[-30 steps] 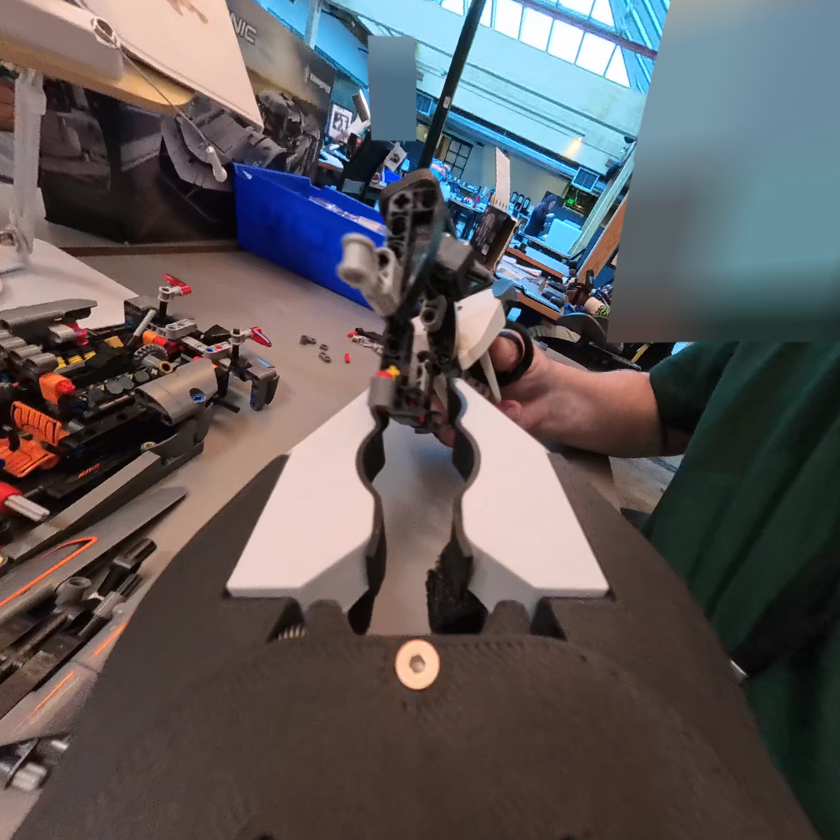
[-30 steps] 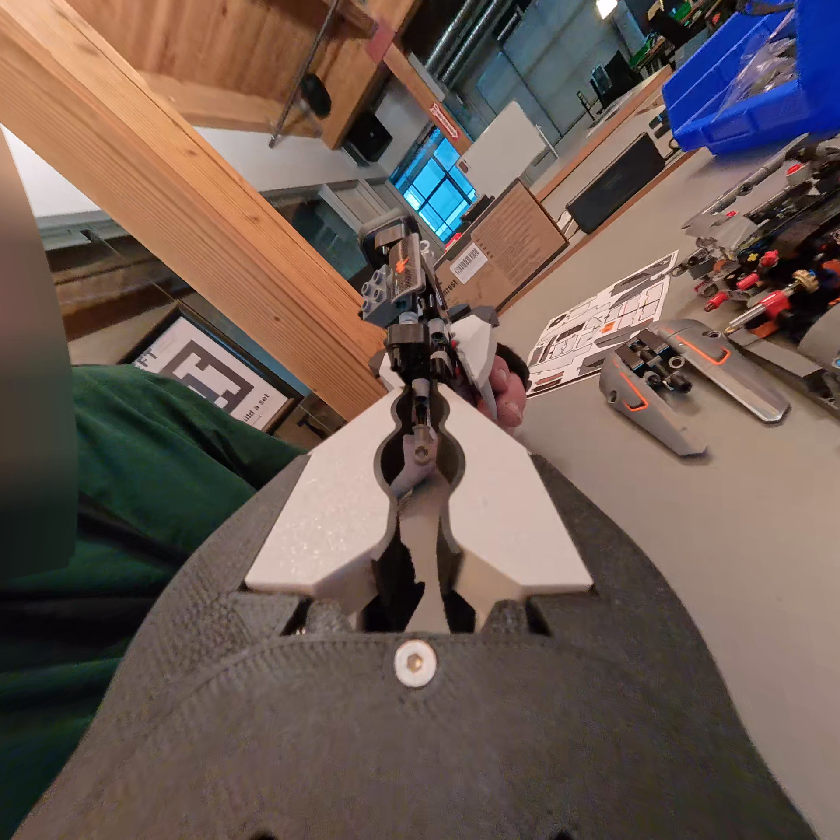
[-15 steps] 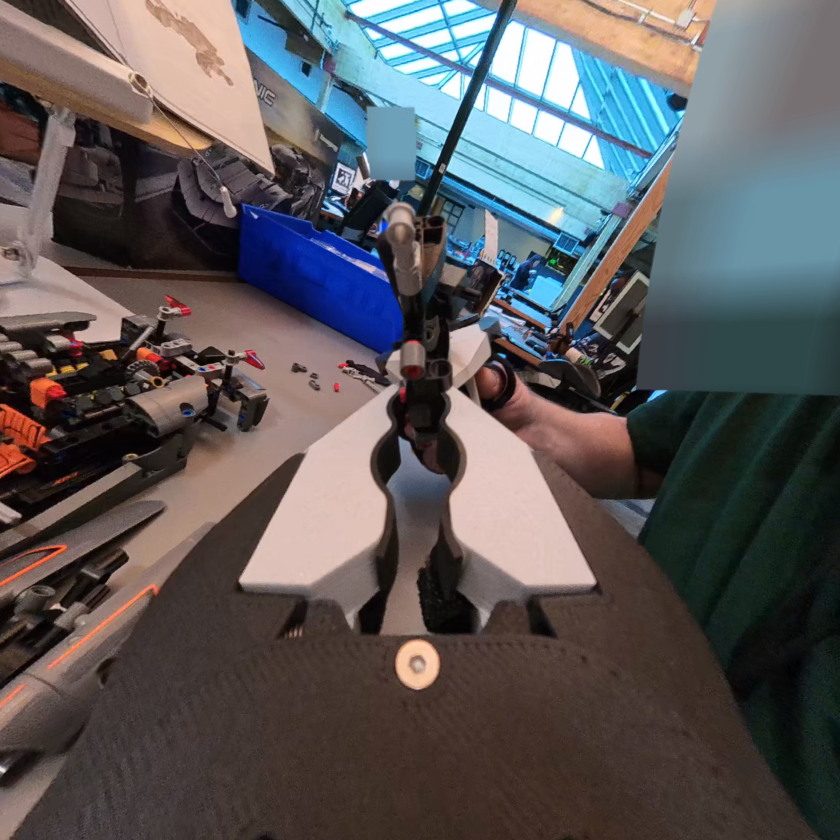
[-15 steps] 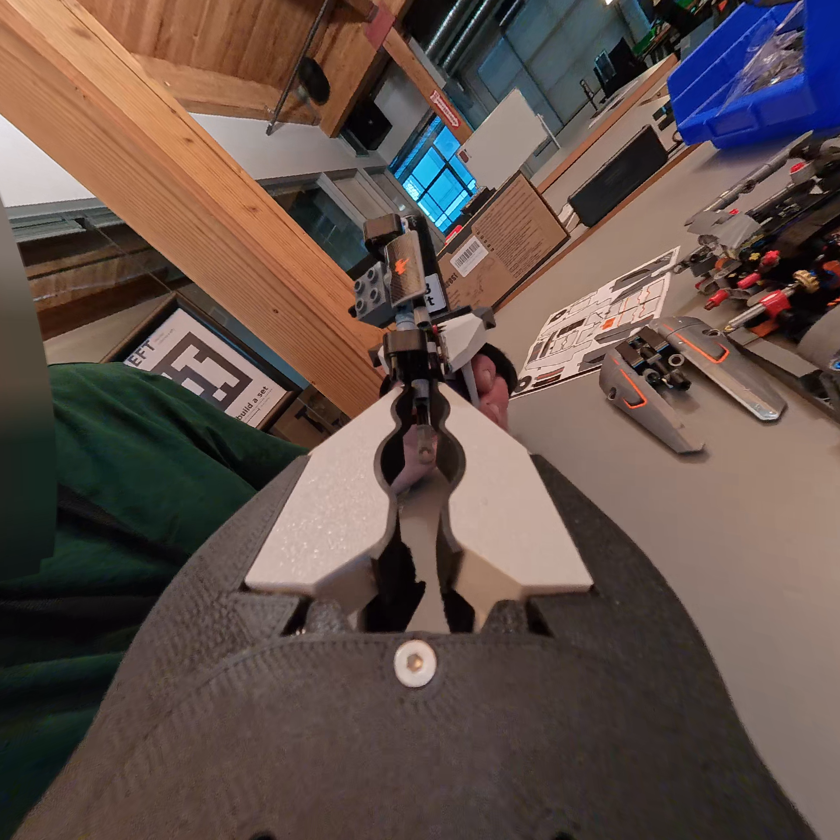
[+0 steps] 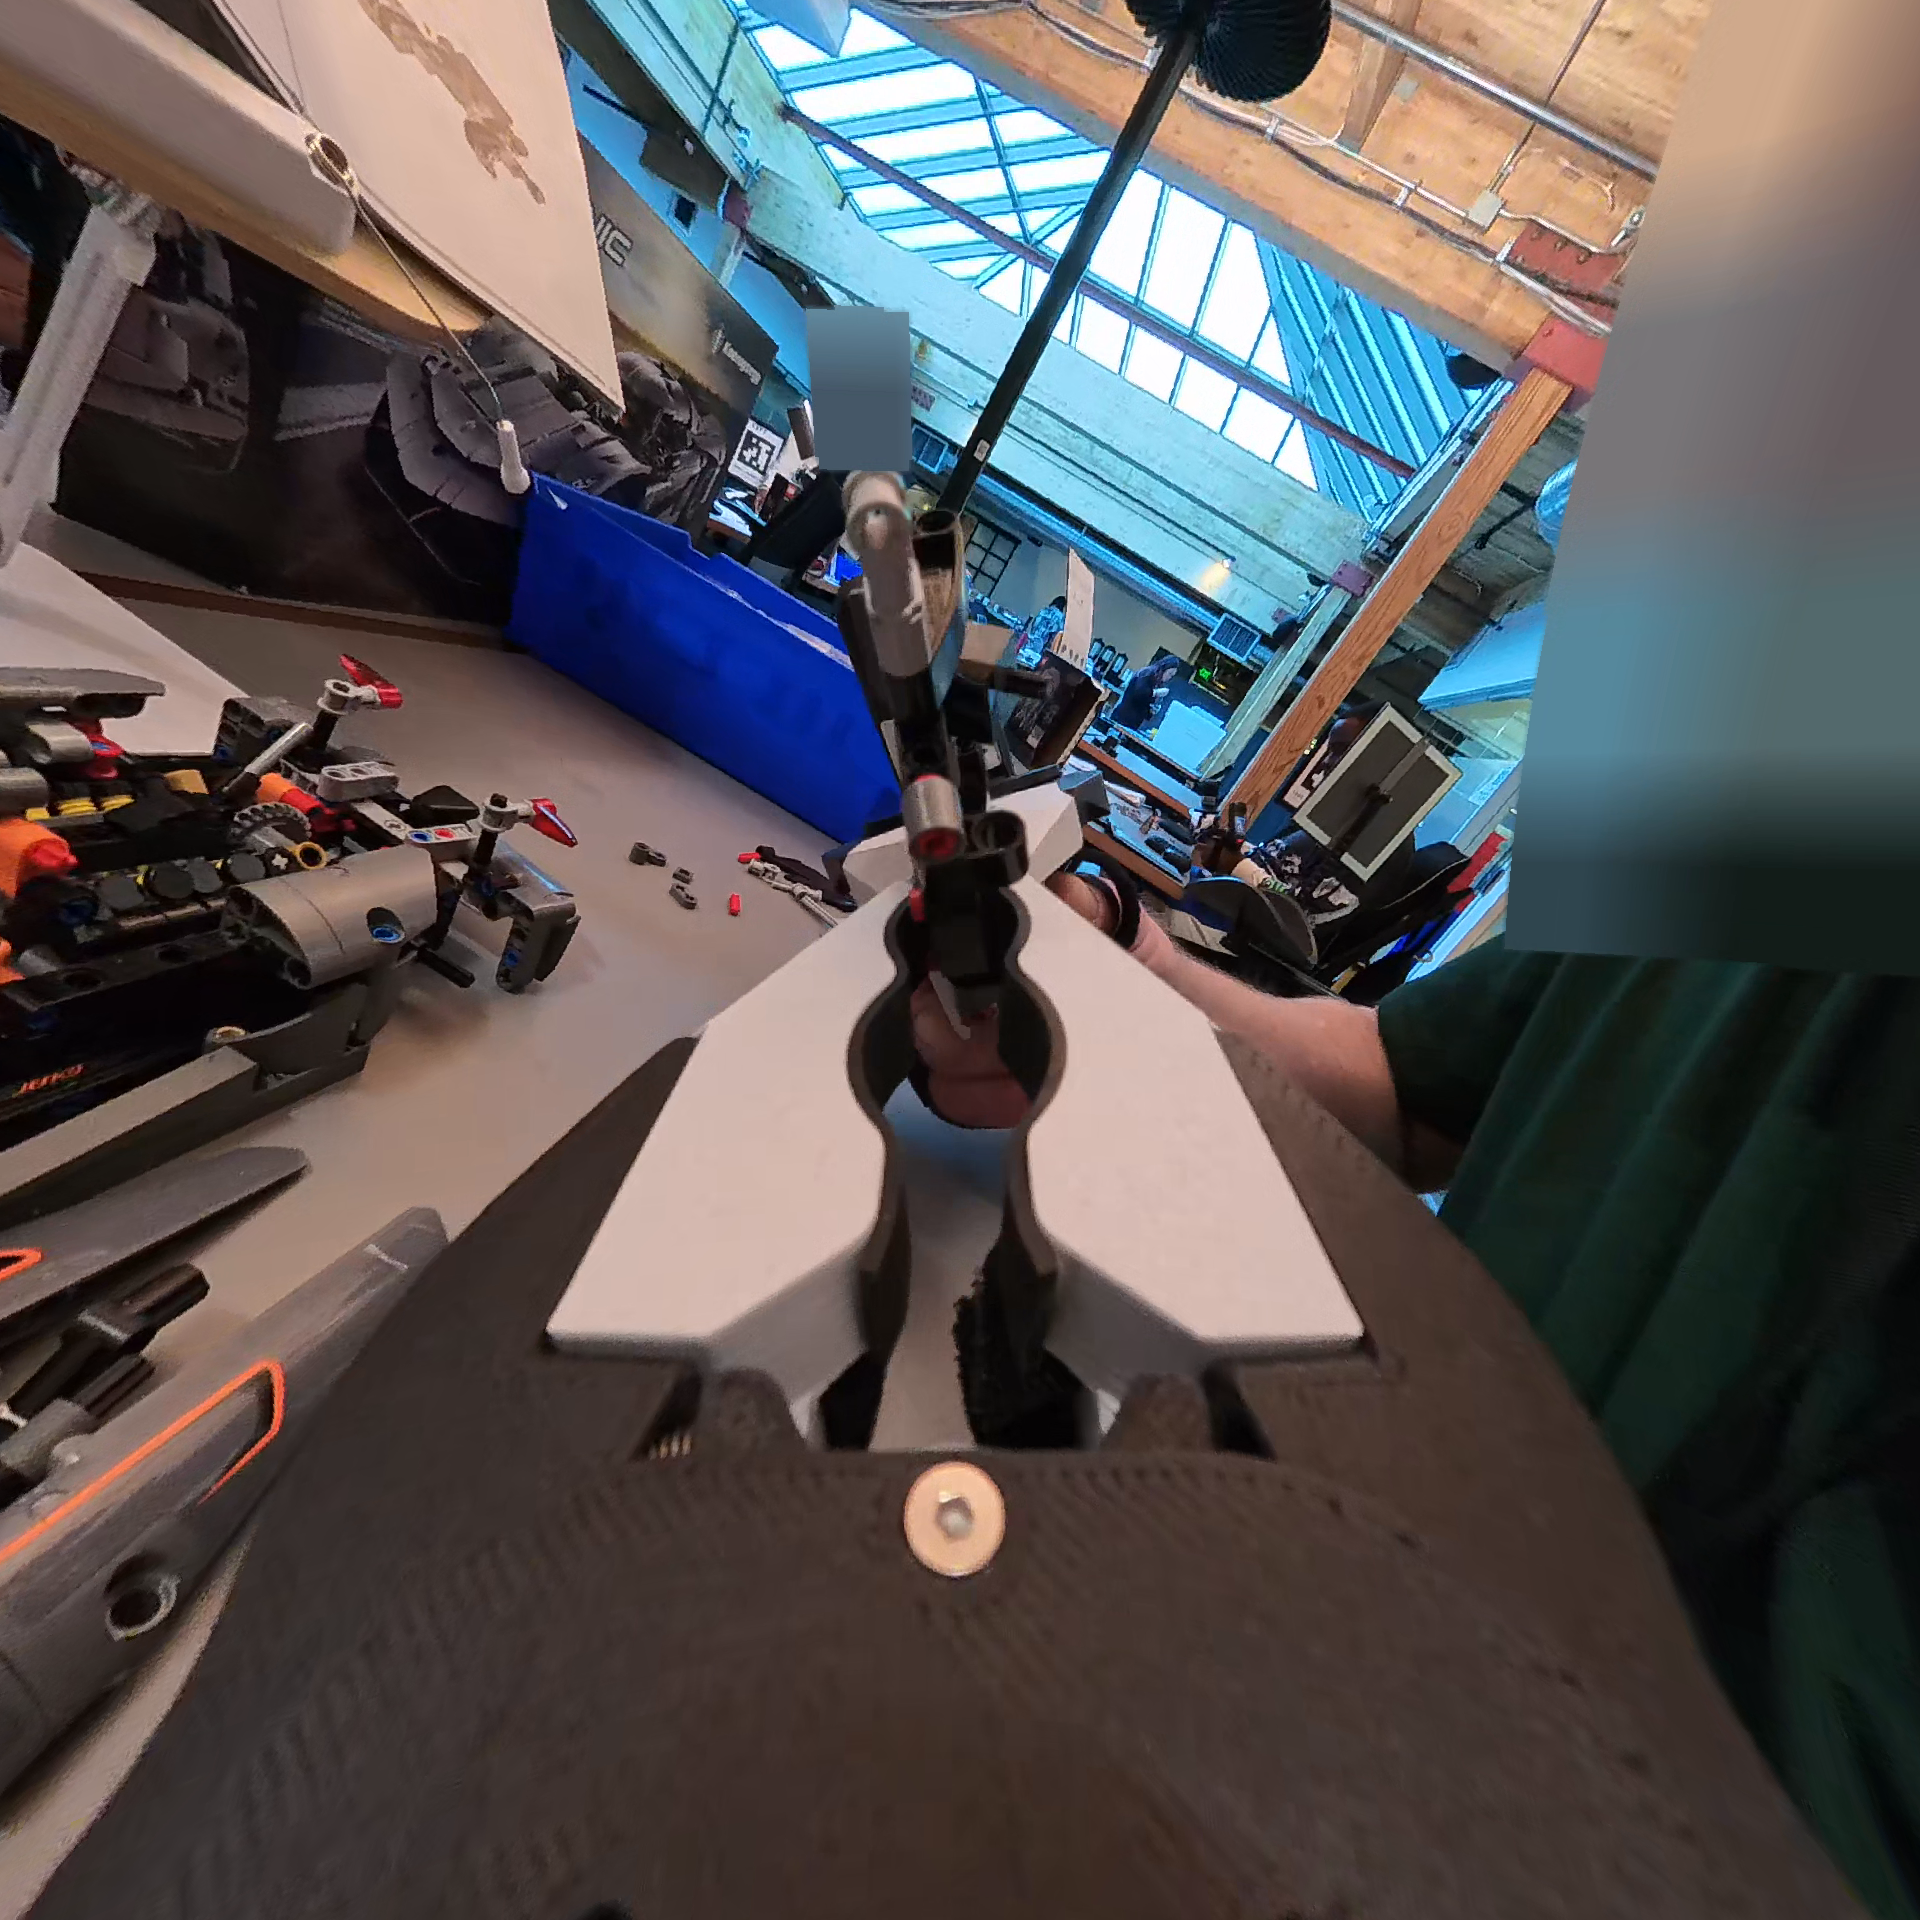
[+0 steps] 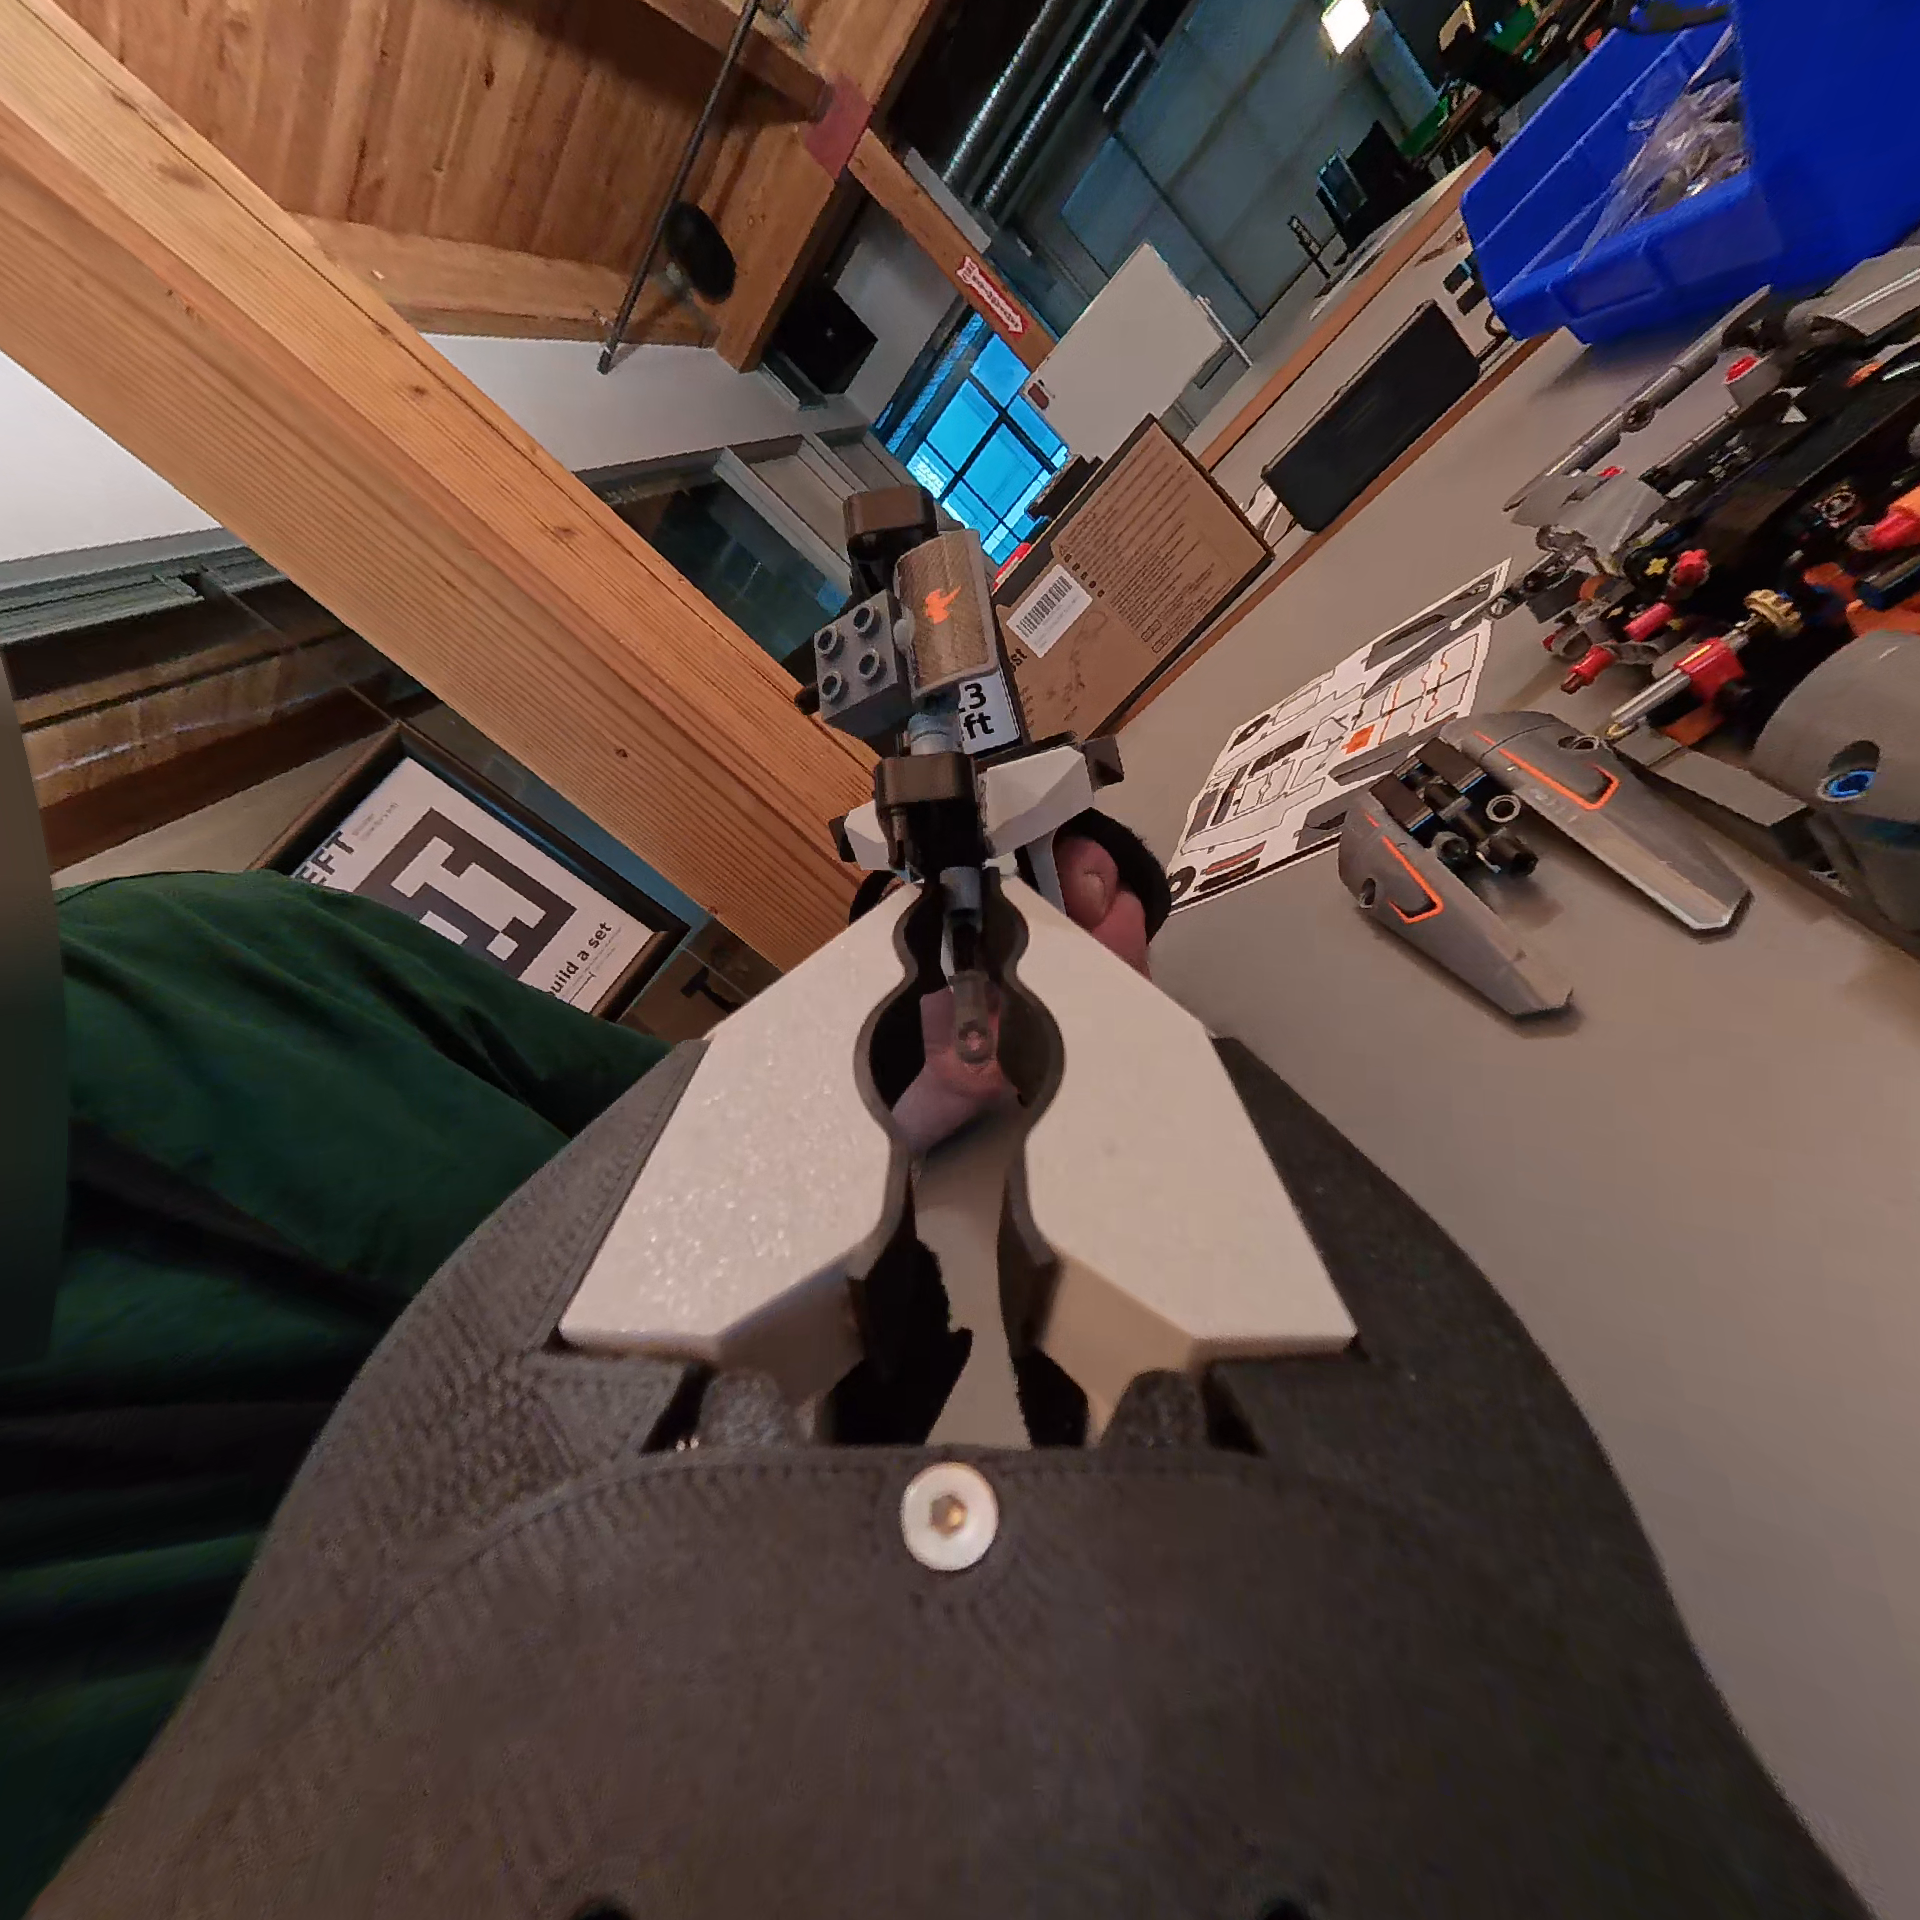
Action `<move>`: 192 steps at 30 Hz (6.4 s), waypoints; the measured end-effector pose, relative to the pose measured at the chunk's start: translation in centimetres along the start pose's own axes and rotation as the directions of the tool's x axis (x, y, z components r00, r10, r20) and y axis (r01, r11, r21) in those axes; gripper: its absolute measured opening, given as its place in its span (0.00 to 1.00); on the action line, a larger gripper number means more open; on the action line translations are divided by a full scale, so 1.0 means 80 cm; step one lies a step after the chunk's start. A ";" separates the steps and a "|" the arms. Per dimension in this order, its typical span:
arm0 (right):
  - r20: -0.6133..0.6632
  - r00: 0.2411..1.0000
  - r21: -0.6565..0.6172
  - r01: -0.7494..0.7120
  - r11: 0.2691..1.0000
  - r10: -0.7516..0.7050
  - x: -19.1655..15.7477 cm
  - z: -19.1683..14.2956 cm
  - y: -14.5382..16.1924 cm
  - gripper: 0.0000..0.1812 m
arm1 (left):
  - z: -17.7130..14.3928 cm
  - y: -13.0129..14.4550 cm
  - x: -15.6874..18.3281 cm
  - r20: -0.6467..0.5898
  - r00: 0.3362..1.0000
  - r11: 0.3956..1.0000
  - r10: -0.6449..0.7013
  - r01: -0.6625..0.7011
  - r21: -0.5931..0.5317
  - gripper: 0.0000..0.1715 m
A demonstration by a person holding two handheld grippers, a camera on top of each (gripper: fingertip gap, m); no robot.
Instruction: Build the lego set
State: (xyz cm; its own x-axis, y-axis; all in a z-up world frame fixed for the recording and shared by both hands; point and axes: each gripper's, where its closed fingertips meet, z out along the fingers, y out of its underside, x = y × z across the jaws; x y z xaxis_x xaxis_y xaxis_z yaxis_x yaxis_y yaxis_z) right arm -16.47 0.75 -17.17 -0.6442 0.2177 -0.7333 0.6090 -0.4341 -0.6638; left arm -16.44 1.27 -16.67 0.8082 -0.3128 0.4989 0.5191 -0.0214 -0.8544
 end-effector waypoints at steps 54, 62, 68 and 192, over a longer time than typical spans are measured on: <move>-0.162 0.906 -0.224 0.353 0.908 -0.392 0.010 -0.020 -0.001 0.15 | -0.002 -0.030 -0.009 -0.050 0.984 0.965 -0.171 0.177 0.191 0.04; -0.132 0.922 -0.239 0.328 0.914 -0.365 0.003 -0.011 0.008 0.11 | -0.001 -0.027 -0.009 -0.053 0.980 0.962 -0.190 0.196 0.190 0.04; -0.094 0.953 -0.176 0.270 0.947 -0.289 -0.003 -0.008 0.006 0.03 | 0.006 -0.023 -0.003 -0.066 0.982 0.964 -0.176 0.185 0.189 0.04; -0.113 0.913 0.204 0.407 0.890 -0.392 -0.083 0.014 -0.042 0.22 | 0.016 -0.050 0.068 0.306 0.013 0.154 0.952 -0.883 -0.442 0.04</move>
State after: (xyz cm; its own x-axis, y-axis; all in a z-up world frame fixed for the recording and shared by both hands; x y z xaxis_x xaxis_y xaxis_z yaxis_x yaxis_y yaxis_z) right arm -14.75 -0.20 -9.92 -0.7745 0.4674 -0.4263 0.1858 -0.4760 -0.8596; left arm -13.76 0.85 -10.38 0.5895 0.2665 -0.7625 -0.7570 -0.1469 -0.6367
